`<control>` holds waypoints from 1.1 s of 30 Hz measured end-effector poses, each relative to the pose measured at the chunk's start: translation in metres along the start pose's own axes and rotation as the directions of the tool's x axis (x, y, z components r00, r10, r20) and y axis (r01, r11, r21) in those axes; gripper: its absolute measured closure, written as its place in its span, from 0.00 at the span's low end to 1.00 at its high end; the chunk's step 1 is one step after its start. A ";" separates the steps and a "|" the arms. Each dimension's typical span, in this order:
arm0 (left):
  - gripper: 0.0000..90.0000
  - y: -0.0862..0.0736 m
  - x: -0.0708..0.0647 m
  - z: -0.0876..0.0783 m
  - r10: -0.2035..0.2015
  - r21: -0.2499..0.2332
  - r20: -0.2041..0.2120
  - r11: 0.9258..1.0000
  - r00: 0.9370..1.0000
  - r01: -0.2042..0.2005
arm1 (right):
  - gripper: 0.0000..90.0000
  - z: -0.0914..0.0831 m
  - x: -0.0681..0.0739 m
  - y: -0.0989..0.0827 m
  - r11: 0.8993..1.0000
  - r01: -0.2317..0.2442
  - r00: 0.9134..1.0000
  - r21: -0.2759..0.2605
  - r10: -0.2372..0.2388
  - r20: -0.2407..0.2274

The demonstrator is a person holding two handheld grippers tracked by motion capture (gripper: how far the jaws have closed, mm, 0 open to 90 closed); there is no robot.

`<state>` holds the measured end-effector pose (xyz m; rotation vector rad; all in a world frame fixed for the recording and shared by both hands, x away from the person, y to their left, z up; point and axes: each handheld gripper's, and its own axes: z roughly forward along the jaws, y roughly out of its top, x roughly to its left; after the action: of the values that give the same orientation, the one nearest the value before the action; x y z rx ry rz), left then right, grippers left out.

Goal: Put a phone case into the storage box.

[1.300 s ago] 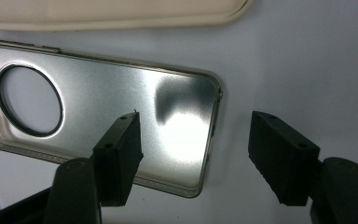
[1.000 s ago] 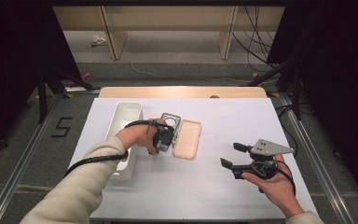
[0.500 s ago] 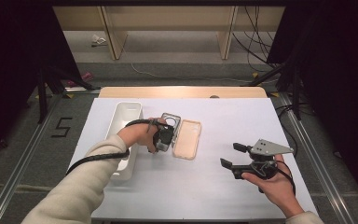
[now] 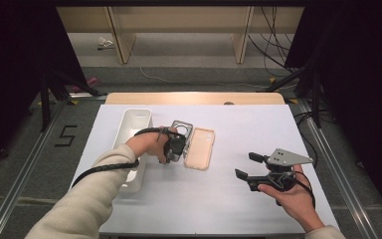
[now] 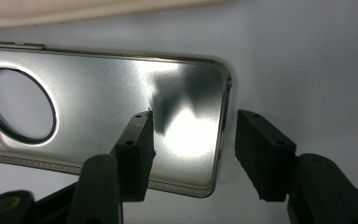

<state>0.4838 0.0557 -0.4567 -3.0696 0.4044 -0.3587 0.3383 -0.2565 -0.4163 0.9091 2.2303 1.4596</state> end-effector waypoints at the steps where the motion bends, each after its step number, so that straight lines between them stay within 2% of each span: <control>1: 0.53 0.000 0.000 0.000 0.000 0.000 0.001 1.000 1.000 0.000 | 0.26 0.000 0.000 0.000 1.000 -0.001 1.000 0.000 0.001 0.000; 8: 0.57 0.000 0.001 0.000 0.003 -0.001 0.017 1.000 1.000 -0.003 | 0.26 0.000 0.000 0.000 1.000 -0.001 1.000 0.000 0.001 -0.001; 17: 0.68 0.000 0.000 -0.001 0.013 0.001 0.051 1.000 0.999 -0.014 | 0.26 0.000 0.000 0.000 1.000 -0.002 1.000 0.004 0.002 -0.002; 23: 0.76 0.000 0.000 -0.001 0.008 0.002 0.067 1.000 0.998 -0.008 | 0.26 0.001 0.000 0.000 1.000 -0.001 1.000 0.005 0.001 -0.005; 33: 0.82 -0.001 -0.001 -0.001 0.000 0.002 0.086 1.000 0.996 0.000 | 0.26 0.001 0.000 -0.001 1.000 -0.001 1.000 0.011 0.001 -0.006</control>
<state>0.4825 0.0566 -0.4561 -3.0695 0.4005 -0.2256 0.3387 -0.2558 -0.4175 0.9106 2.2444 1.4541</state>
